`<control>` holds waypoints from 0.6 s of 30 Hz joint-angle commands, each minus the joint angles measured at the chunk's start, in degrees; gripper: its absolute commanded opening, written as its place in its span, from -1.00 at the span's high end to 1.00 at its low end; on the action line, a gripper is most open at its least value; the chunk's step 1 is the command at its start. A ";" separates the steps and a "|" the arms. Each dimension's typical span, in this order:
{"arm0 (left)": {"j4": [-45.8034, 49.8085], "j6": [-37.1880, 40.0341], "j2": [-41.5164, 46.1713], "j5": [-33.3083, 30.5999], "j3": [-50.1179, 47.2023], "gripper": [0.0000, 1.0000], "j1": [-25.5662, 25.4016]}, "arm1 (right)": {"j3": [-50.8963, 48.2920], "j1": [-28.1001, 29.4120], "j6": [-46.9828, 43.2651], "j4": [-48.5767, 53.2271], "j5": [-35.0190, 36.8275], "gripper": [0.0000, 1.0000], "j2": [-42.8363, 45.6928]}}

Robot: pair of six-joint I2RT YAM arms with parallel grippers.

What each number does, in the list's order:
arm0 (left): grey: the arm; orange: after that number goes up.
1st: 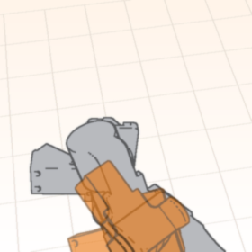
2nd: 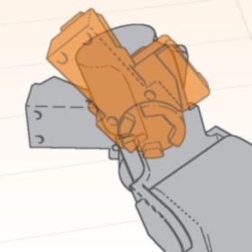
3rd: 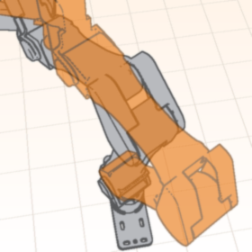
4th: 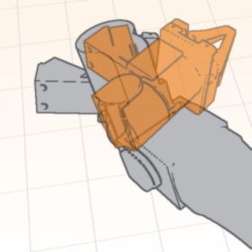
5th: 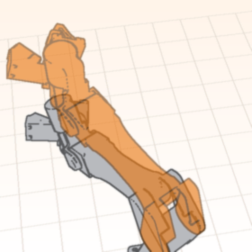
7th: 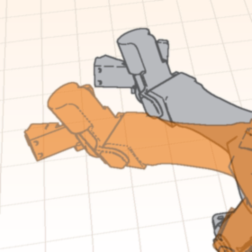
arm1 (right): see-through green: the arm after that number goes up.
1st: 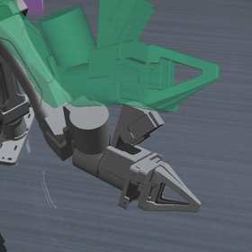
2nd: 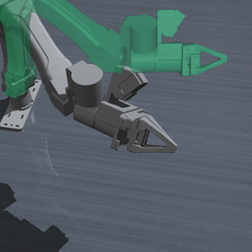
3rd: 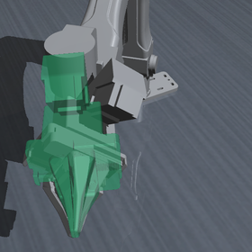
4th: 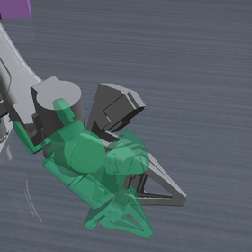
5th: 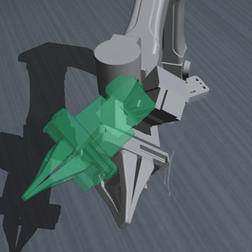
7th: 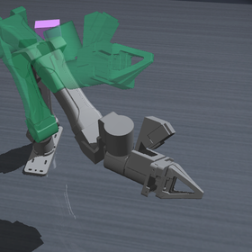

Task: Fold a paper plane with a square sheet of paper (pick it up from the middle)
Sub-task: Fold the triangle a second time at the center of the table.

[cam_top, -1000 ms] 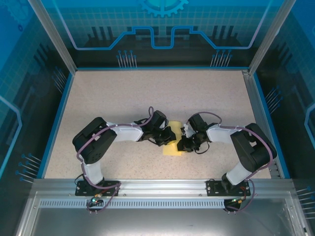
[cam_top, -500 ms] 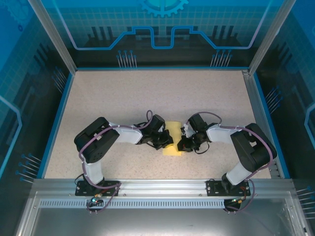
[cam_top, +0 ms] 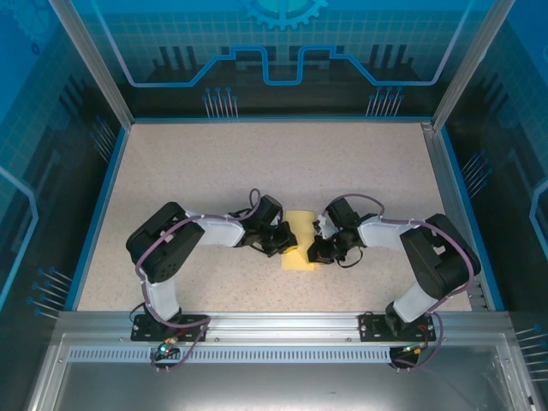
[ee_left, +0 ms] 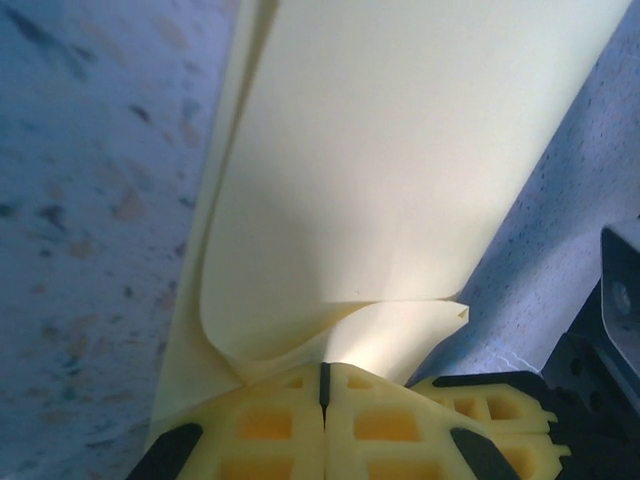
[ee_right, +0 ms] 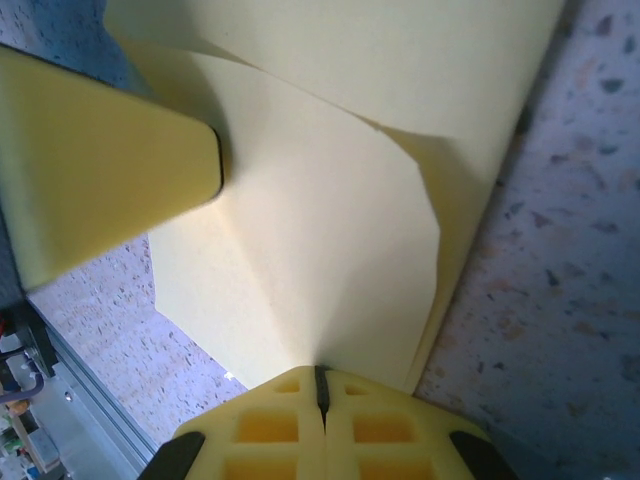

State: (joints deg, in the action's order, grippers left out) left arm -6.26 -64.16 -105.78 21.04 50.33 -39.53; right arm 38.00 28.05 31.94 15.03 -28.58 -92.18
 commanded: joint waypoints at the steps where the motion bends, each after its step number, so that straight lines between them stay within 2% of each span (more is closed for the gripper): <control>1: 5.48 1.09 -0.15 -6.51 0.87 0.86 2.95 | -2.05 0.95 -0.30 5.12 8.33 1.00 -3.09; 18: 4.16 2.68 -0.13 -7.14 -0.92 0.85 6.22 | -2.05 0.95 -0.31 5.06 8.16 1.00 -3.27</control>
State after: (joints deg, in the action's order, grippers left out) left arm -4.21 -63.42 -105.78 20.45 51.18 -36.03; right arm 38.00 28.14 31.94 14.72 -28.53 -92.25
